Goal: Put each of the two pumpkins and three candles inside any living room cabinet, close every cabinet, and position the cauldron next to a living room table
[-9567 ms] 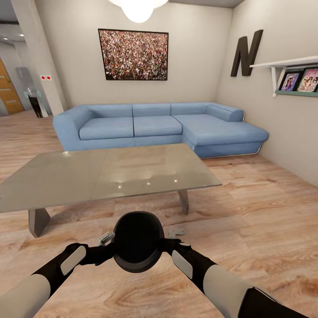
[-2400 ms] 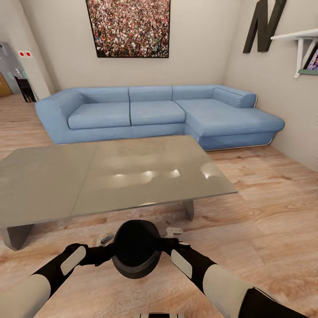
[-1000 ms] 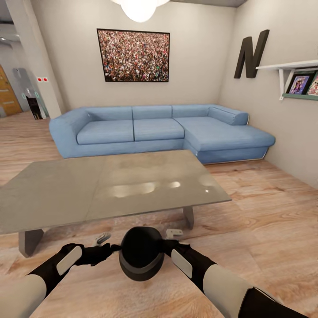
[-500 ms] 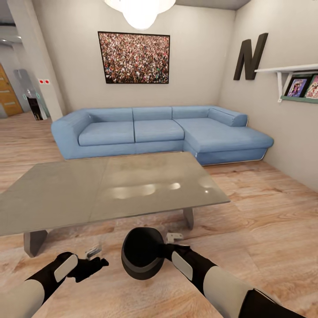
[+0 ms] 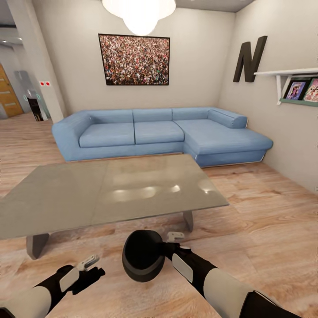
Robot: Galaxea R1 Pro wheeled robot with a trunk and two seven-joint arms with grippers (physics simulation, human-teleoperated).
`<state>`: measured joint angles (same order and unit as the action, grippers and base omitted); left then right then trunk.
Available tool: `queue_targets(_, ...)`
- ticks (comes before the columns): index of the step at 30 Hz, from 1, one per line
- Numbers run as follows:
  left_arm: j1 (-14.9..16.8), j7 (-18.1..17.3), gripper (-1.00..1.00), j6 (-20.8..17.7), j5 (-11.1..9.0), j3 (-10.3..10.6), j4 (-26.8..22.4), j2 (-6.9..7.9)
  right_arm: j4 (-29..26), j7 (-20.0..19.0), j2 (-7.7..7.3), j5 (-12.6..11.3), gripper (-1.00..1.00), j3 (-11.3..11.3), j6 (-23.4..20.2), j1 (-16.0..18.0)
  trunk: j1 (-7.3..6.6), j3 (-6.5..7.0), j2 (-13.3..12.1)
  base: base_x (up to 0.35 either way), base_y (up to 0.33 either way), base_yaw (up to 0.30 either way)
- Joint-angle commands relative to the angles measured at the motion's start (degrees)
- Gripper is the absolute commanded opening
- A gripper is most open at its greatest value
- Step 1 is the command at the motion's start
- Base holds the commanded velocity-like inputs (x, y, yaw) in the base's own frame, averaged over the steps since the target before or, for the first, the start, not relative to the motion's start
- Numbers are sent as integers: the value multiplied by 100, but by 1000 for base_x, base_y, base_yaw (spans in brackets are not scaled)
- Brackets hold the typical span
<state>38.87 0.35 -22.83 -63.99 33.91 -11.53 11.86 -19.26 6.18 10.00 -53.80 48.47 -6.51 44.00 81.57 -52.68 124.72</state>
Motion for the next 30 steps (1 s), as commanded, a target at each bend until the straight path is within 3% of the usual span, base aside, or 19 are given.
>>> queue_targets(1,2,6,100,55,-24,25,-5,-5,2,37,0,-28,100,31,5,5,-25,13,-39,-221,52,0)
queue_targets(18,-19,9,100,201,-26,28,95,-114,590,24,0,-17,100,40,239,3,-399,318,-721,-311,46,0)
queue_targets(30,-36,15,100,217,-26,27,159,-191,625,41,0,-81,100,40,289,3,-662,534,-1202,-37,0,0)
